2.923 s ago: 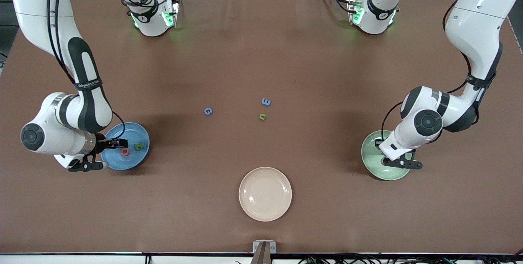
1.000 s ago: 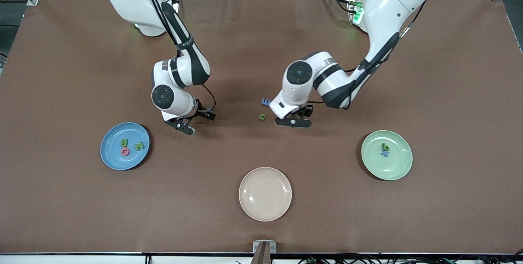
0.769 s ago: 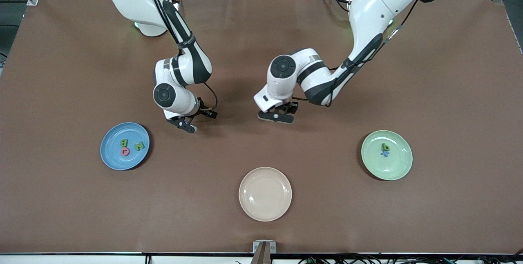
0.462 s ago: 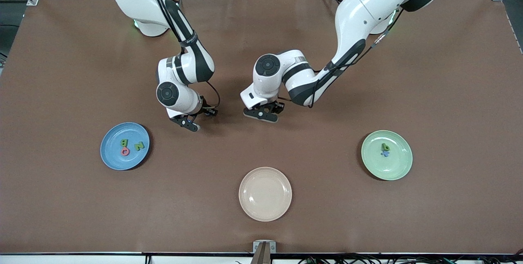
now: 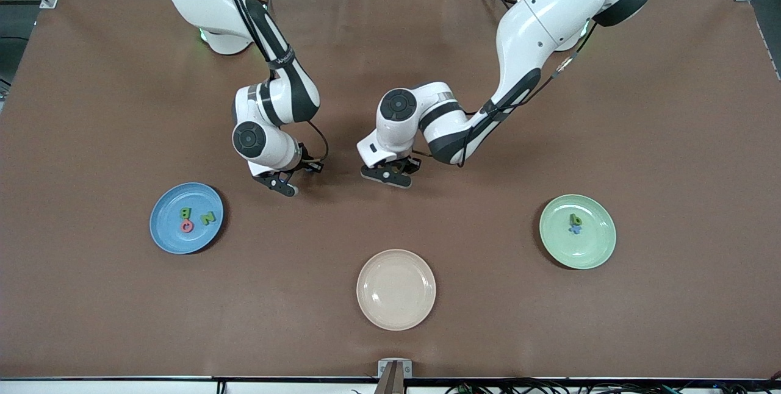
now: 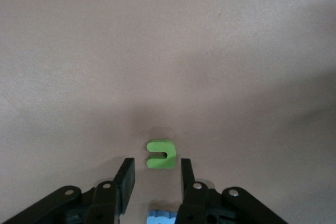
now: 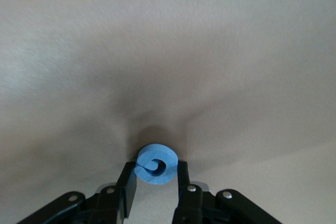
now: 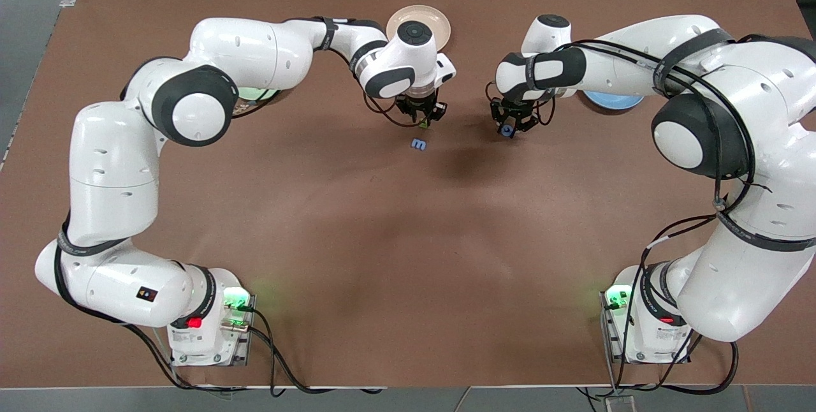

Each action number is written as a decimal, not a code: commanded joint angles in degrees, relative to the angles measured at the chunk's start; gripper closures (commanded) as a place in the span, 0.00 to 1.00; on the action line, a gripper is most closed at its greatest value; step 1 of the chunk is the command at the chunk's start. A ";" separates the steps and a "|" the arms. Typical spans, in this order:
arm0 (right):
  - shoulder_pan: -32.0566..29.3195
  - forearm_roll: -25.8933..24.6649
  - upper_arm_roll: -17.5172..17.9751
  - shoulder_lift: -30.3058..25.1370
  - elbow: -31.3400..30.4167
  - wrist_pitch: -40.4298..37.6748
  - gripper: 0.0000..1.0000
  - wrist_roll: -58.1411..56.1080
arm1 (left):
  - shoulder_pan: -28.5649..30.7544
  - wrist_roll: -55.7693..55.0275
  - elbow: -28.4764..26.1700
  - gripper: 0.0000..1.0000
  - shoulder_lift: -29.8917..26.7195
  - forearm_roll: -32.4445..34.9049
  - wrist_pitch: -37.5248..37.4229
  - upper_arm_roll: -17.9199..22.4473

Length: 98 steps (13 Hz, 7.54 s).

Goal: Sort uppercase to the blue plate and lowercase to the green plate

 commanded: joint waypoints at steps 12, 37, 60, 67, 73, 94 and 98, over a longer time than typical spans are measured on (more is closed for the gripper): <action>-25.14 -11.52 -8.45 4.92 14.08 -8.32 0.75 -52.32 | -5.61 -1.47 2.45 0.56 1.80 0.26 3.52 6.94; -26.19 -19.16 -8.81 -24.41 23.91 -30.46 0.00 -55.32 | -7.36 -2.88 2.45 0.90 2.33 0.61 3.52 6.94; -42.54 -26.47 13.52 -30.49 31.03 -45.59 0.00 -36.42 | -9.29 1.69 4.91 0.34 1.62 1.31 3.69 7.90; -42.63 -24.35 11.85 -30.32 30.77 -45.32 0.00 -36.42 | -9.83 1.69 5.18 0.50 4.00 3.25 5.98 8.25; -42.37 -25.32 12.03 -29.09 33.05 -45.24 0.00 -36.07 | -7.46 0.03 4.74 0.99 1.81 2.46 5.11 8.17; -41.84 -27.25 12.38 -28.65 34.81 -46.82 0.00 -35.28 | 27.60 14.34 2.89 0.95 -8.66 1.75 -15.64 3.07; -41.84 -26.72 12.38 -28.65 34.73 -46.55 0.00 -35.19 | 30.24 14.26 1.24 0.92 -6.99 1.75 -14.49 3.34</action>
